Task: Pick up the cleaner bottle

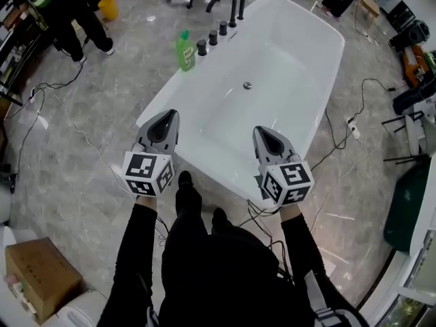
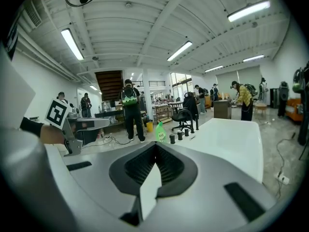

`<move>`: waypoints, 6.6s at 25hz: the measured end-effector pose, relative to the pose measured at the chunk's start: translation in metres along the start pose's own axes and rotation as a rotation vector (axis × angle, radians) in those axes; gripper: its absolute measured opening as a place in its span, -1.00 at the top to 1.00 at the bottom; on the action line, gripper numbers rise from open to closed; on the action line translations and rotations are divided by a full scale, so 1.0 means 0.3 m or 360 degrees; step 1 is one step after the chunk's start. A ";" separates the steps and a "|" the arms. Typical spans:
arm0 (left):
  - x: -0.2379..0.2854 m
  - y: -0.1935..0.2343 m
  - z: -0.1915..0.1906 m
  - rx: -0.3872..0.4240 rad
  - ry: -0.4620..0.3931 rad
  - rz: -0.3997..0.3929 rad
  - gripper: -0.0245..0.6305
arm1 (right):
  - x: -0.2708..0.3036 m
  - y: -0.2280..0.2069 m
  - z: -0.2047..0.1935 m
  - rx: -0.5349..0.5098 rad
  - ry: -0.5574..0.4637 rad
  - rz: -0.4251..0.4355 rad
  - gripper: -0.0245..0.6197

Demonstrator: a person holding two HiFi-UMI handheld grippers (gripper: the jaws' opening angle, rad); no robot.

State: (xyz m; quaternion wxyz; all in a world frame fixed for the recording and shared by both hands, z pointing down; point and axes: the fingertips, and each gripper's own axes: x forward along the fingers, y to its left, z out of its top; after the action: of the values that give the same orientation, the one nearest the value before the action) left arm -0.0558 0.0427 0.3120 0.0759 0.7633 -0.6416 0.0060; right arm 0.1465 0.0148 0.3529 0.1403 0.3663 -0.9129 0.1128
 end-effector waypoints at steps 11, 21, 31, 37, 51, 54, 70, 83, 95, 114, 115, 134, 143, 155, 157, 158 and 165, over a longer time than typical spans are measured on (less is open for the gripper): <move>0.160 0.221 -0.039 -0.0022 0.0098 -0.0125 0.90 | 0.251 0.032 0.016 0.0053 0.0090 -0.0105 0.92; 0.322 0.376 -0.060 0.0009 0.0146 -0.0231 0.90 | 0.413 0.024 0.038 0.0079 0.0145 -0.0221 0.92; 0.511 0.506 -0.095 0.0011 0.0194 -0.0310 0.72 | 0.521 -0.018 0.042 0.0112 0.0208 -0.0365 0.92; 0.594 0.570 -0.134 0.0022 0.0243 -0.0325 0.55 | 0.555 -0.023 0.034 0.0139 0.0234 -0.0424 0.92; 0.728 0.623 -0.215 0.0098 0.0320 -0.0344 0.29 | 0.611 -0.064 -0.031 0.0185 0.0322 -0.0462 0.92; 0.765 0.646 -0.225 0.0129 0.0326 -0.0340 0.26 | 0.641 -0.075 -0.019 0.0174 0.0308 -0.0456 0.92; 0.980 0.677 -0.465 0.0224 0.0530 -0.0342 0.14 | 0.783 -0.163 -0.070 0.0145 0.0340 -0.0394 0.92; 1.112 0.686 -0.609 0.0200 0.0587 -0.0347 0.14 | 0.802 -0.223 -0.203 0.0205 0.0391 -0.0393 0.92; 1.216 0.675 -0.696 0.0269 0.0587 -0.0311 0.14 | 0.787 -0.253 -0.310 0.0262 0.0450 -0.0393 0.92; 1.237 0.684 -0.692 0.0222 0.0476 -0.0306 0.32 | 0.873 -0.239 -0.350 0.0246 0.0480 -0.0338 0.92; 1.236 0.683 -0.691 0.0225 0.0473 -0.0310 0.33 | 0.874 -0.240 -0.348 0.0239 0.0477 -0.0340 0.92; 1.177 0.550 -0.540 0.0313 0.0384 -0.0485 0.34 | 0.844 -0.261 -0.273 0.0238 0.0431 -0.0382 0.92; 1.120 0.441 -0.433 0.0329 0.0367 -0.0561 0.34 | 0.757 -0.292 -0.178 0.0224 0.0374 -0.0440 0.92; 0.951 0.237 -0.312 0.0345 0.0352 -0.0715 0.34 | 0.591 -0.312 -0.076 0.0209 0.0300 -0.0535 0.92; 0.919 0.202 -0.296 0.0334 0.0348 -0.0732 0.34 | 0.564 -0.309 -0.064 0.0198 0.0289 -0.0539 0.92; 0.905 0.183 -0.291 0.0331 0.0346 -0.0741 0.34 | 0.549 -0.309 -0.061 0.0195 0.0281 -0.0544 0.92; 0.812 0.090 -0.265 0.0304 0.0351 -0.0778 0.34 | 0.463 -0.299 -0.044 0.0188 0.0242 -0.0579 0.92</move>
State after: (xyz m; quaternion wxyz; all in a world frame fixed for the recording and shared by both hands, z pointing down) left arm -0.0321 -0.1903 0.4195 0.0722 0.8937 -0.4230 0.1310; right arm 0.1155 -0.1329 0.4214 0.2053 0.5231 -0.8103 0.1663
